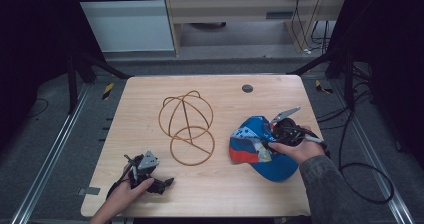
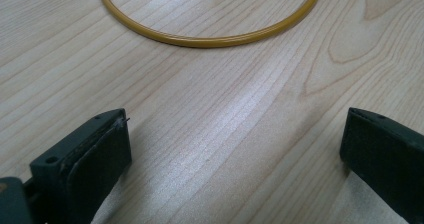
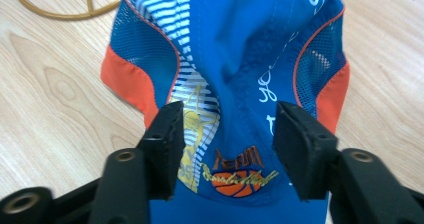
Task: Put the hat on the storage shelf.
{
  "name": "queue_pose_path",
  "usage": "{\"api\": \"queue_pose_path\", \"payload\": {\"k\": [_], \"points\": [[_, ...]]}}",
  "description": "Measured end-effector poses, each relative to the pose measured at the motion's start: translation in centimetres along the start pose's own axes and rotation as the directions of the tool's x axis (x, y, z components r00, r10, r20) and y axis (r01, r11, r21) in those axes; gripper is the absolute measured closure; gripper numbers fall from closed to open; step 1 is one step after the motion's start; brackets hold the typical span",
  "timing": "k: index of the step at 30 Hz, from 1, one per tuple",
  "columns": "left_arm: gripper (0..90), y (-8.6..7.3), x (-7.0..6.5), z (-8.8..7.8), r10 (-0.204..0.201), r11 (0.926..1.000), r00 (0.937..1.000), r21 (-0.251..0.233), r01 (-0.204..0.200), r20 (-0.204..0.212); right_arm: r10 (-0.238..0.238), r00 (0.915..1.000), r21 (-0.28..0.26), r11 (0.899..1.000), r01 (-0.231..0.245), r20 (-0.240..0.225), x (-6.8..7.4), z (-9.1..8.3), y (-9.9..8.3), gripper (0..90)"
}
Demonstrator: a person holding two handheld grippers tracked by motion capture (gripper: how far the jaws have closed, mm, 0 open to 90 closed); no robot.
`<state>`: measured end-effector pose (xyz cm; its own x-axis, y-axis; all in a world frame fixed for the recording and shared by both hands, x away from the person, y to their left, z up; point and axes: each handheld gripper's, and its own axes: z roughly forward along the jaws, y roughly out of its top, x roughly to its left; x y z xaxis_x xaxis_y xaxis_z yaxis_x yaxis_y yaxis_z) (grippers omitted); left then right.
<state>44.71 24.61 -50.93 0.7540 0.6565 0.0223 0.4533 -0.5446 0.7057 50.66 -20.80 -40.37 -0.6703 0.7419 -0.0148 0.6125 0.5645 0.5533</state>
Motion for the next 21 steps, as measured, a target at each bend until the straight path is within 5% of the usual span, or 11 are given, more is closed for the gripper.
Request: {"api": "queue_pose_path", "payload": {"k": [4,11,21], "points": [[0.0,0.0,0.0,0.0,0.000,1.0000,1.0000,0.000,0.000,0.000,0.027,0.9994,0.023,0.999,-0.027,-0.021,-0.3,1.0,0.1,57.5],[0.0,0.0,0.0,0.0,-0.001,1.0000,1.0000,0.000,0.001,0.000,0.038,0.9975,0.031,0.999,-0.036,-0.060,-0.6,1.5,0.2,88.4],[0.0,0.0,0.0,0.0,0.000,1.0000,1.0000,0.000,0.000,0.000,0.052,0.9950,0.006,0.999,-0.052,-0.085,-0.9,-0.1,0.3,90.0]]}}
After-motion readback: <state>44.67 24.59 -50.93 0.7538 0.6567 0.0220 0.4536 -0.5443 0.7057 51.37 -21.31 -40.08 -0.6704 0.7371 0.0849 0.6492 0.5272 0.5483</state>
